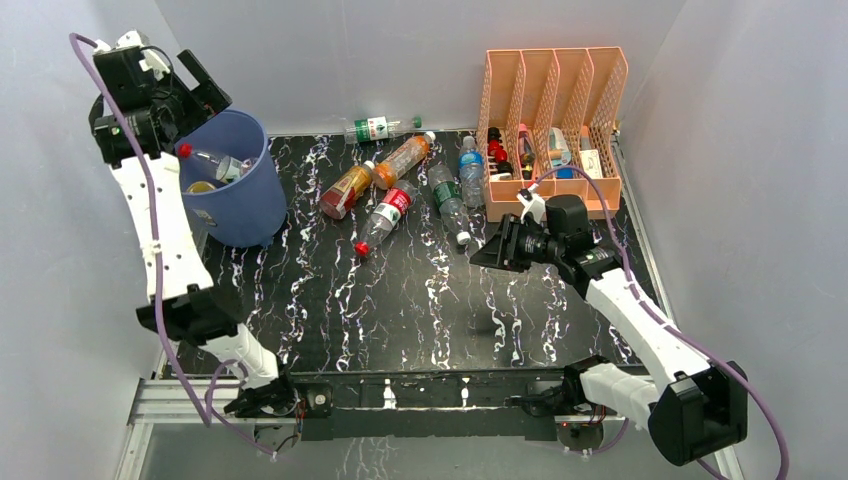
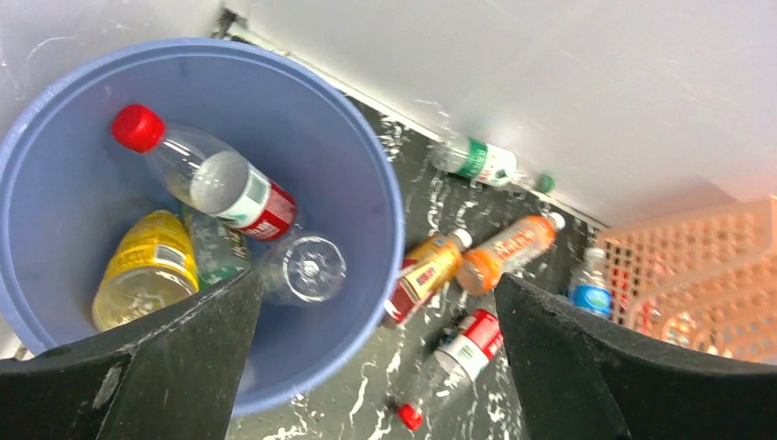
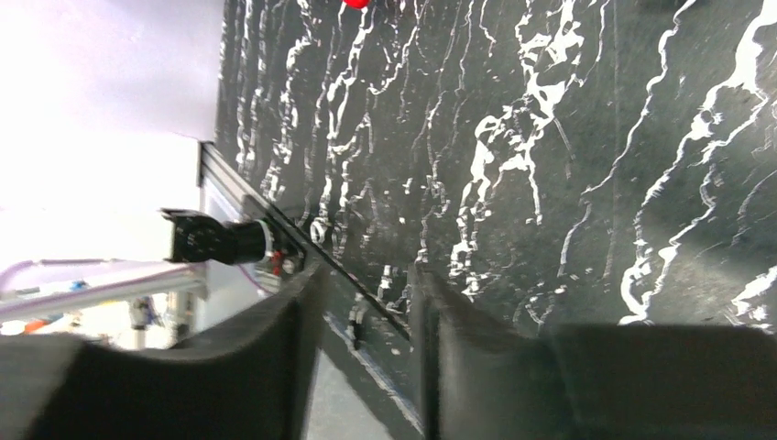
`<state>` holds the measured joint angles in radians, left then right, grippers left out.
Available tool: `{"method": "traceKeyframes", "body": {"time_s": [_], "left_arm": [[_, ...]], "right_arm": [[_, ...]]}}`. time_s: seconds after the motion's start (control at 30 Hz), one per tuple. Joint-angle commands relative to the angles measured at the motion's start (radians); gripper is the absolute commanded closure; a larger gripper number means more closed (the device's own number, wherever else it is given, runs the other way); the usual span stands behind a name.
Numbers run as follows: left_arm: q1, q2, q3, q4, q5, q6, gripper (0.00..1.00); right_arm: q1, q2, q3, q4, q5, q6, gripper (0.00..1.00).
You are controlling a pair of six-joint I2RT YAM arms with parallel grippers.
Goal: Put the plastic bottles in the bin
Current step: Pick up the plastic bottle at the center of the board.
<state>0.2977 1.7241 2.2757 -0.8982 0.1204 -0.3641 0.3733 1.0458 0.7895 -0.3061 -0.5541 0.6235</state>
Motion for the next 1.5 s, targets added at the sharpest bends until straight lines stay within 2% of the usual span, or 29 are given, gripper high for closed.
{"method": "traceKeyframes", "body": {"time_s": [0.0,0.07,0.1,0.17,0.23,0.27,0.3,0.37,0.47,0.53,0.73,1.03,1.2,1.47], "left_arm": [[-0.006,-0.128,-0.049,-0.036,0.15,0.013,0.02],[-0.019,-0.157,-0.087,-0.026,0.183,0.013,0.02],[-0.031,-0.17,-0.104,-0.024,0.193,0.011,0.02],[-0.071,-0.185,-0.135,-0.026,0.2,0.016,0.02],[-0.145,-0.191,-0.171,-0.031,0.16,0.023,0.02],[-0.217,-0.195,-0.193,-0.027,0.125,0.025,0.02],[-0.281,-0.199,-0.218,-0.021,0.082,0.026,0.02],[-0.378,-0.205,-0.275,-0.008,0.01,0.023,0.02],[-0.461,-0.221,-0.375,0.022,-0.042,0.012,0.03],[-0.499,-0.231,-0.428,0.034,-0.065,0.009,0.03],[-0.582,-0.263,-0.535,0.052,-0.112,0.004,0.04],[-0.716,-0.291,-0.643,0.066,-0.187,-0.019,0.05],[-0.756,-0.3,-0.702,0.082,-0.206,-0.037,0.05],[-0.767,-0.3,-0.704,0.067,-0.194,-0.036,0.02]], "right_arm": [[-0.005,0.013,0.05,0.055,-0.025,0.004,0.66],[-0.005,0.022,0.06,0.052,-0.029,0.007,0.86],[-0.005,0.026,0.063,0.052,-0.029,0.009,0.91],[-0.006,0.032,0.071,0.052,-0.031,0.01,0.97],[-0.005,0.037,0.079,0.05,-0.022,0.008,0.97],[-0.005,0.041,0.085,0.051,-0.018,0.006,0.96],[-0.005,0.047,0.089,0.053,-0.013,0.0,0.9],[-0.005,0.071,0.101,0.055,0.002,-0.016,0.69],[-0.005,0.126,0.119,0.056,0.026,-0.042,0.38],[-0.005,0.167,0.132,0.057,0.043,-0.063,0.28],[-0.004,0.289,0.168,0.103,0.114,-0.105,0.25],[-0.001,0.502,0.269,0.131,0.266,-0.202,0.31],[0.003,0.604,0.312,0.15,0.289,-0.217,0.33],[0.022,0.734,0.371,0.166,0.312,-0.221,0.33]]}}
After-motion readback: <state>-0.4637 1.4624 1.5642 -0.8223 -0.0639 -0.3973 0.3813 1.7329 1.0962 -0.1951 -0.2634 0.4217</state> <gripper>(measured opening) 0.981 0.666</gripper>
